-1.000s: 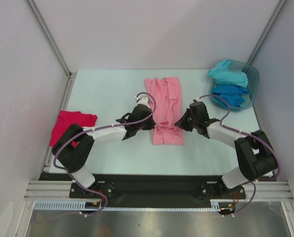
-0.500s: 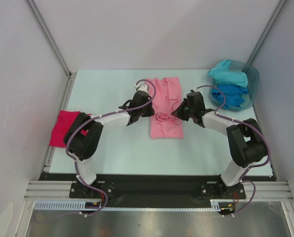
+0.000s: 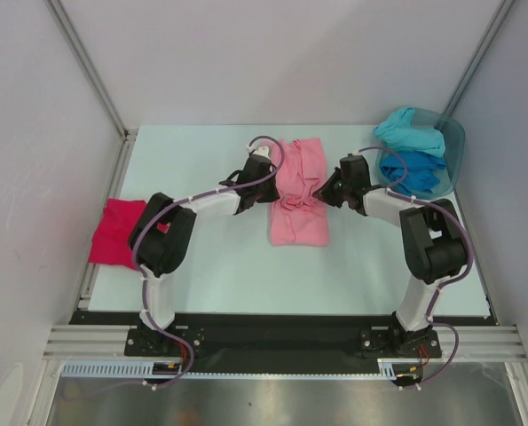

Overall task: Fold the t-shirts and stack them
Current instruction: Fold the tshirt

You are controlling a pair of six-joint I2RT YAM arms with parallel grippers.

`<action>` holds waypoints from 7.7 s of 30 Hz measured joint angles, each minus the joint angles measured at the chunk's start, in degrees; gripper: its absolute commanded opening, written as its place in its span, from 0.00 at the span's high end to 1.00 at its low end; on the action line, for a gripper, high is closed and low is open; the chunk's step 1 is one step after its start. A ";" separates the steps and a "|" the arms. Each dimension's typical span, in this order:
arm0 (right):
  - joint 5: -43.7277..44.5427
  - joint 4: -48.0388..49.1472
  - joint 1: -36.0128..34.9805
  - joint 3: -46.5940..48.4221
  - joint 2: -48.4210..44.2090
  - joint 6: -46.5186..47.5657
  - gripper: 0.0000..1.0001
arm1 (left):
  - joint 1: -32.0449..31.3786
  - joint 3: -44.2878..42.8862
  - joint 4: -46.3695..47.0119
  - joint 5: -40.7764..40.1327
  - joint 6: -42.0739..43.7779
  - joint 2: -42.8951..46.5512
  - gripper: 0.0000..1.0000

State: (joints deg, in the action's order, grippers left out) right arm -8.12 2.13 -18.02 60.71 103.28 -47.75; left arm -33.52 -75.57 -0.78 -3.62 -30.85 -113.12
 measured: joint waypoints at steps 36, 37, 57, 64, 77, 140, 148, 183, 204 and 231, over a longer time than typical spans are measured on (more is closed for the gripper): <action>1.01 -2.01 2.43 -11.63 -21.07 2.75 0.50 | 2.29 26.23 6.38 2.99 -3.56 25.55 0.54; 1.11 -2.03 2.34 -14.21 -22.23 2.75 0.50 | 1.66 28.11 7.72 2.99 -4.17 26.05 0.54; 1.18 2.71 0.44 -27.89 -20.68 2.69 0.56 | -2.49 38.36 21.46 5.03 -10.16 19.69 0.55; 1.20 3.52 -1.01 -26.47 -17.88 2.36 0.58 | -2.86 37.83 22.36 5.42 -10.73 17.64 0.56; 1.11 5.73 -1.51 -24.65 -14.62 2.32 0.65 | -3.26 36.04 22.51 5.53 -11.26 16.17 0.57; -0.83 1.75 2.45 -24.33 -19.65 3.85 0.42 | -3.28 37.00 19.12 5.42 -11.17 20.57 0.79; -0.81 1.75 2.71 -27.50 -21.27 3.85 0.46 | -3.69 41.51 26.51 8.87 -14.29 20.11 0.75; -1.31 -0.13 -2.56 -0.42 2.21 1.07 0.88 | -5.27 41.92 26.77 8.76 -14.16 22.73 0.82; -0.31 -1.64 -3.21 13.86 9.20 0.87 0.75 | -6.23 42.10 26.71 8.35 -14.08 23.17 0.84; 4.35 -5.73 1.27 -12.41 -24.02 2.58 0.19 | -5.60 47.12 26.51 7.13 -13.92 25.44 0.67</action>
State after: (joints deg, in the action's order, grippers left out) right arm -3.77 -3.60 -16.75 48.29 79.26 -45.17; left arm -39.11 -28.45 25.74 3.51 -44.77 -87.68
